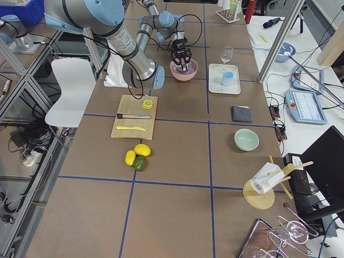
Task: Put ice in cup with scoop
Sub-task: 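Push the scoop down into the ice cubes with the right gripper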
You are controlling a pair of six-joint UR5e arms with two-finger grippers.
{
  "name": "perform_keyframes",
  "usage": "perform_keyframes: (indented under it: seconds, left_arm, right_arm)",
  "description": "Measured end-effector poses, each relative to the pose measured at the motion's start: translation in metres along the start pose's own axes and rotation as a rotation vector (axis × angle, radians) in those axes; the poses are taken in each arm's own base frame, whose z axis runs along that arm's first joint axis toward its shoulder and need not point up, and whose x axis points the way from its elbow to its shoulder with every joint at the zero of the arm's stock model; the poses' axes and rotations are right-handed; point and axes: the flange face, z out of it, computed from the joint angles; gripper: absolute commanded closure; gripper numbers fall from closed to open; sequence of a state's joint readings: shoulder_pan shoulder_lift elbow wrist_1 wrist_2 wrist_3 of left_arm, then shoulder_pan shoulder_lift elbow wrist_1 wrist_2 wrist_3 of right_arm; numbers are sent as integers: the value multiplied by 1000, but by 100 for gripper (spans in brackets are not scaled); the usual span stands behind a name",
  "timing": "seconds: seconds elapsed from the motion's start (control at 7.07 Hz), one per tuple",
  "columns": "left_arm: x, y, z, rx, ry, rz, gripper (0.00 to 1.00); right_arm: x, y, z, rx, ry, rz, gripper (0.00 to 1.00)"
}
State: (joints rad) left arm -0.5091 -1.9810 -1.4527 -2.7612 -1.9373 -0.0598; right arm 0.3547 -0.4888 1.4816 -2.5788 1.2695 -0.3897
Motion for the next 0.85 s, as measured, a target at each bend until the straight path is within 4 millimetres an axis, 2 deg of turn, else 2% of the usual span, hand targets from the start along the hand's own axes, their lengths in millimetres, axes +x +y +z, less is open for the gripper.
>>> perform_keyframes:
  seconds: [0.42, 0.85]
  left_arm:
    - [0, 1, -2, 11, -1, 4, 0]
    - [0, 2, -3, 14, -1, 5, 0]
  right_arm:
    - [1, -12, -2, 14, 4, -2, 100]
    - [-1, -23, 7, 62, 22, 7, 100]
